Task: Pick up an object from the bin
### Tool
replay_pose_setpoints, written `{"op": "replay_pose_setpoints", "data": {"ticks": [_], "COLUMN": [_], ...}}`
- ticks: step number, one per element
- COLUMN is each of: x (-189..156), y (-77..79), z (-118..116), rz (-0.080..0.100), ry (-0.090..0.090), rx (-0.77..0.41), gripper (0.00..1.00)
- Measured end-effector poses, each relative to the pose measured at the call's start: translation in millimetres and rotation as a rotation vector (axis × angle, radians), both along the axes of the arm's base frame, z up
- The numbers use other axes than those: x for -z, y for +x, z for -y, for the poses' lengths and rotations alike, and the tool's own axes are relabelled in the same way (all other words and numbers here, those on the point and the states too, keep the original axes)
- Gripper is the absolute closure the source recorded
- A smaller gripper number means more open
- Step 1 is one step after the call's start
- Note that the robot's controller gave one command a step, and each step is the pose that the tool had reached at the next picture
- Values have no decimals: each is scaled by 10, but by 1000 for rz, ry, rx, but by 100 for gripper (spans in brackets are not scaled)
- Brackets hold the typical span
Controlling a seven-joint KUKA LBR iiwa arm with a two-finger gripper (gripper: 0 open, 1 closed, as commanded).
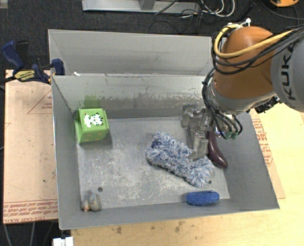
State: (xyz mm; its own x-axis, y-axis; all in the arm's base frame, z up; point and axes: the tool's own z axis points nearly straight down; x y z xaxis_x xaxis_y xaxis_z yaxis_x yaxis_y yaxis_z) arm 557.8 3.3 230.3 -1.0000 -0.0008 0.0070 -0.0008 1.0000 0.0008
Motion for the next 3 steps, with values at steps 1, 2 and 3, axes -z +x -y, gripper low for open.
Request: {"op": "replay_pose_setpoints", "data": {"ticks": [1, 2, 3], "x": [-48, 655, 1557], "y": [13, 33, 71], "z": [0, 108, 238], "rz": [8, 13, 11], "ry": [0, 0, 1], "rx": [0, 58, 150], "gripper": [0, 0, 0]}}
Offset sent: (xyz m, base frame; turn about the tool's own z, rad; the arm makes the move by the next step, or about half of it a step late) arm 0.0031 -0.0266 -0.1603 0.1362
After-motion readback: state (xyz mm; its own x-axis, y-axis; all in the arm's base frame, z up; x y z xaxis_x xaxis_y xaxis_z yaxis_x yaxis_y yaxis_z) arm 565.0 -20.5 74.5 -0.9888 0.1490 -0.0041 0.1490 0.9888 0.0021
